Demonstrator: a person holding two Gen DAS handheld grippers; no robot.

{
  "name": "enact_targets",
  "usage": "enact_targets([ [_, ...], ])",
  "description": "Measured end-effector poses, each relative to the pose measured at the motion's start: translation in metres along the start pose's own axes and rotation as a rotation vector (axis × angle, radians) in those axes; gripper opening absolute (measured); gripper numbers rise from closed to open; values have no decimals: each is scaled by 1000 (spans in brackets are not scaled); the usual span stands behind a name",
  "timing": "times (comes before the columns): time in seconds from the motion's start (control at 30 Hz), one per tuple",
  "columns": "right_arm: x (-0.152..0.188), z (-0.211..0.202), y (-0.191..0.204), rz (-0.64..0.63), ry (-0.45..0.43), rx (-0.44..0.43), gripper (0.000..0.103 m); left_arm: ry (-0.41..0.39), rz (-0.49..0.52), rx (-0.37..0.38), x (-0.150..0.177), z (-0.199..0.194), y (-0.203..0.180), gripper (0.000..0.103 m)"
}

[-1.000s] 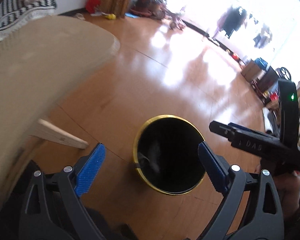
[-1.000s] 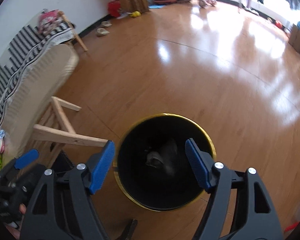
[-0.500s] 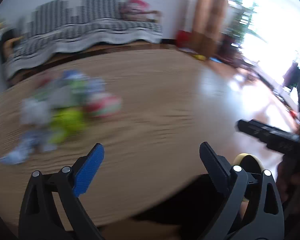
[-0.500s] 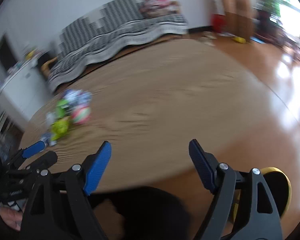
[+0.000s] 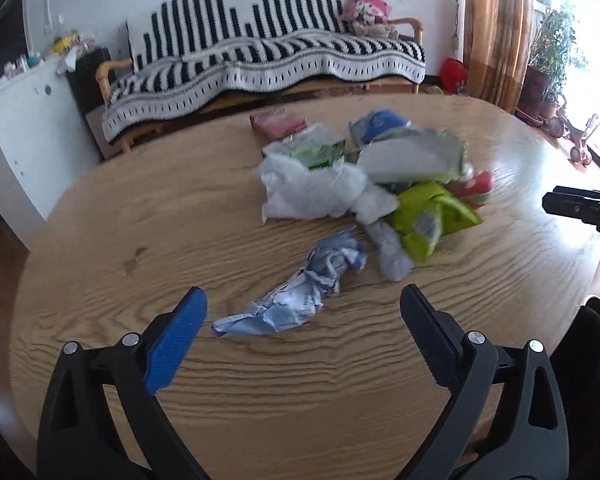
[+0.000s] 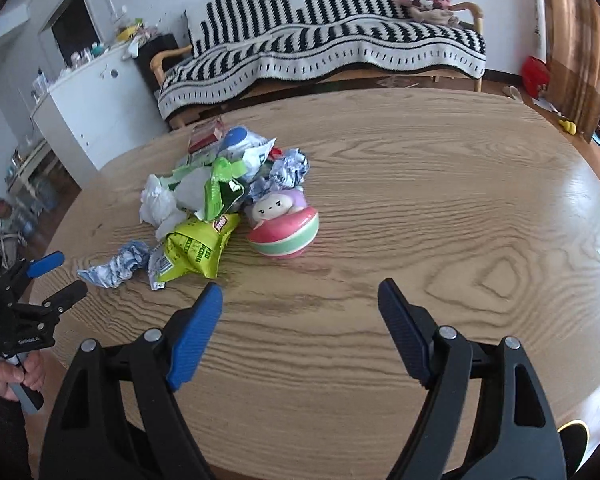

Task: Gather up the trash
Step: 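Grasp the crumpled blue wrapper with left tool while right tool grasps pink toy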

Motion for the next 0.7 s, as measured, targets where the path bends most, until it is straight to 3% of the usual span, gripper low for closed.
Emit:
enact_targets([
  [0.27,-5,41,2,-38,56,15,77,65,89,9,4,68,0,94],
  [0.47,-19,72,6,-75,80,24,77,64,89,36,4,78,-1,90],
  [0.53,-23,83,8,-84,92,24,77,59,72,57,3,78,-2,71],
  [0.6,-27,92,9,-91,101,22,77,65,55,58,2,75,-3,37],
  [0.7,-32,101,13,-107,106,7,77,80,52,42,4,73,-4,32],
])
Point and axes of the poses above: each gripper's, at about its wrist camera, not at the fingertips, and z roughly the way its jaws point, y to its left, x to its underside, the point moved 9 cm from there along z, roughly the way its jaws point, and after that the axes turned 2 degrees about -x, right-handed, at the moved point
